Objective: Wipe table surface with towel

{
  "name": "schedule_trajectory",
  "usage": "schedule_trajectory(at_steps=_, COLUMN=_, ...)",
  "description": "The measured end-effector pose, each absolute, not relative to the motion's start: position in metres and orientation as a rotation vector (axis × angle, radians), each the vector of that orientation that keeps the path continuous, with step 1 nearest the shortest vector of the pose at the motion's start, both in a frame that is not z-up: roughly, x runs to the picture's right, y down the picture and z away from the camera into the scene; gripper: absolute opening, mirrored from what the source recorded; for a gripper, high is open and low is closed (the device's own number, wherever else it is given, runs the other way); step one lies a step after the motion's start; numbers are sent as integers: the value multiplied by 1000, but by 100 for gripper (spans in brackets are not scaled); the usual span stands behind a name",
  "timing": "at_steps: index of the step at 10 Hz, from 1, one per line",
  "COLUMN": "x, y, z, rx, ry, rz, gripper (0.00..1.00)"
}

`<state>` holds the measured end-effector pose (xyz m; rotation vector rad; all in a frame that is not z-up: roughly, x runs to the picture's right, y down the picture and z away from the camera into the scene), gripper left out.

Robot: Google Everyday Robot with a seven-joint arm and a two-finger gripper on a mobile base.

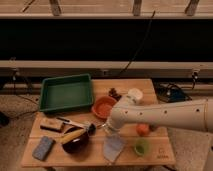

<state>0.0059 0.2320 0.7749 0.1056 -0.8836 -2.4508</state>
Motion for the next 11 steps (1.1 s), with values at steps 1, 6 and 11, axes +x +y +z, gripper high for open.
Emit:
schedule_trajectory(at_steps=1, x=1, y=229, z=775, rx=116, ry=-877, rz=-2461, gripper=53)
schedule_trajectory(at_steps=6, x=15, y=195, z=778, rx=143, ry=-796, rz=-2458, gripper=80)
schedule_trajectory(at_steps=11, x=48, y=190, z=772, rx=126, ry=-798, rz=-2438, gripper=80)
